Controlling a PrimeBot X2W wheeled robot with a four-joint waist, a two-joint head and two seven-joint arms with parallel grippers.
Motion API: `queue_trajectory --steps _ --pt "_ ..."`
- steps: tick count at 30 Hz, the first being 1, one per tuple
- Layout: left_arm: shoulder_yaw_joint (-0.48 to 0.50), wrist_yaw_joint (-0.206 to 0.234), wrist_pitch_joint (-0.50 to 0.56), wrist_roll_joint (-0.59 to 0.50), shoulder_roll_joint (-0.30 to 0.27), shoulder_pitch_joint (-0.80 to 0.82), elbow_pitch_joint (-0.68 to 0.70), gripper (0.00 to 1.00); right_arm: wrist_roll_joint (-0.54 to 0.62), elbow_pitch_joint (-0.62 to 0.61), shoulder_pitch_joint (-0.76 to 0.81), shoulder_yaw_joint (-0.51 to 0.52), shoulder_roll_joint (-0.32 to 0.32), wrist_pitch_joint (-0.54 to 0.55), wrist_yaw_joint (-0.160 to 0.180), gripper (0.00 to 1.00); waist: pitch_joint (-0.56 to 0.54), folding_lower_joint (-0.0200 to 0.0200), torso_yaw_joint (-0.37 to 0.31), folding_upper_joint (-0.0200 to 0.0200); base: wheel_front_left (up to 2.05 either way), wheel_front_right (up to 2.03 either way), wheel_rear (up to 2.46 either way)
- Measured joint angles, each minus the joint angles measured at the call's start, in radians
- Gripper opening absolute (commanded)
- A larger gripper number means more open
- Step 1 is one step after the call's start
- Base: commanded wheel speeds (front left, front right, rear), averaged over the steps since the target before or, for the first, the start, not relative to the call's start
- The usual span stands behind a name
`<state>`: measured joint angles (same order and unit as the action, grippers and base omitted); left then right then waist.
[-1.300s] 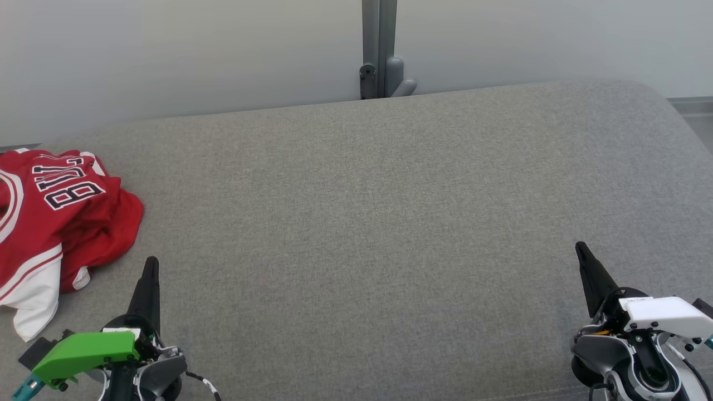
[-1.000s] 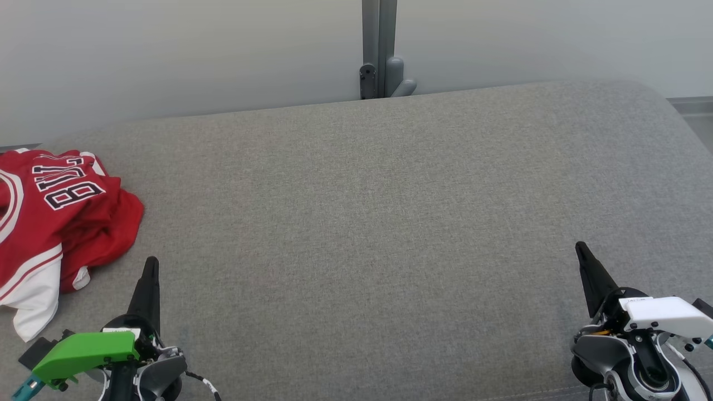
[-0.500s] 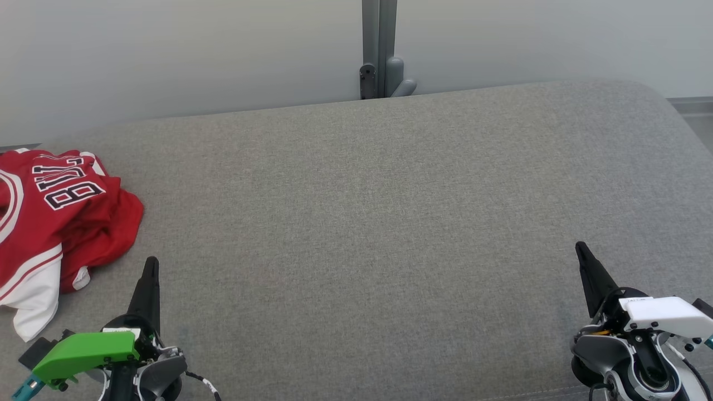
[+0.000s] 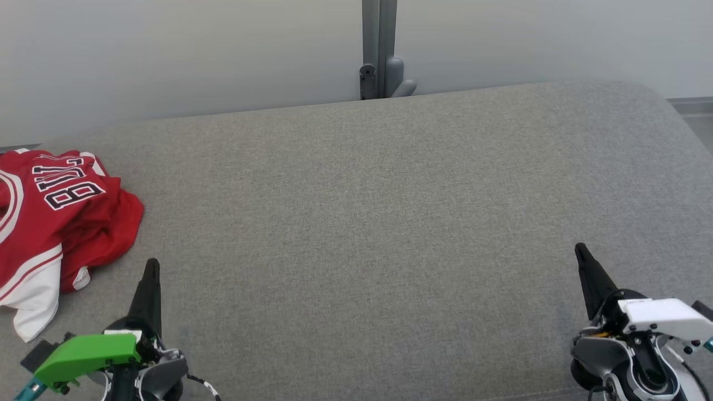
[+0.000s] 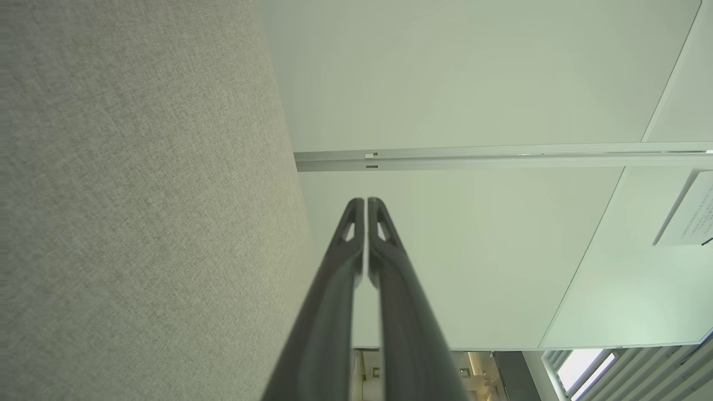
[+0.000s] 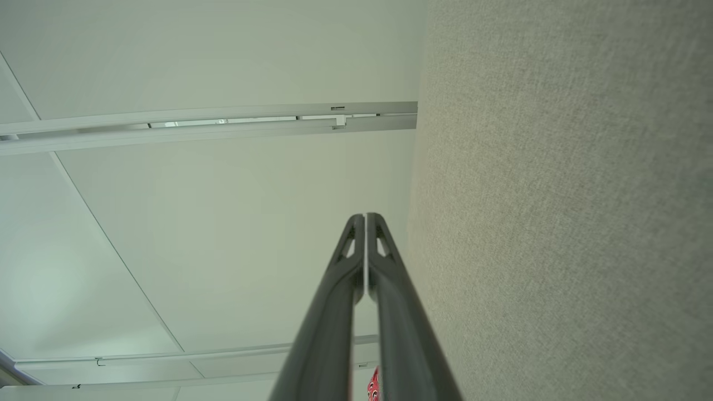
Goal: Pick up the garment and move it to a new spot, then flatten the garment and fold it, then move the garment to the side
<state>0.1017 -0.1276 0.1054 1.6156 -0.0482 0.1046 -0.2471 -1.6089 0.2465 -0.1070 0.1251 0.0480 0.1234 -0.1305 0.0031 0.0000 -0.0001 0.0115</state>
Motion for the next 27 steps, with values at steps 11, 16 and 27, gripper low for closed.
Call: queue_trajectory --steps 11,16,27 --pt "-0.035 0.004 -0.033 -0.002 0.008 -0.035 -0.021 1.0 0.017 0.015 0.042 -0.017 -0.012 -0.033 0.0 1.0 0.0 0.0 0.0 0.0 0.0 0.0 0.0" --pt "-0.065 0.014 -0.061 -0.054 0.005 -0.037 -0.01 1.0 0.096 -0.01 0.052 -0.027 -0.011 -0.064 0.0 1.0 -0.001 0.0 0.0 -0.0001 0.0 0.0 0.0" --pt "-0.117 0.049 -0.107 -0.256 -0.014 -0.045 0.01 1.0 0.361 -0.076 0.063 -0.059 0.008 -0.111 0.0 1.0 -0.002 0.0 0.002 -0.0001 0.0 0.0 0.0"
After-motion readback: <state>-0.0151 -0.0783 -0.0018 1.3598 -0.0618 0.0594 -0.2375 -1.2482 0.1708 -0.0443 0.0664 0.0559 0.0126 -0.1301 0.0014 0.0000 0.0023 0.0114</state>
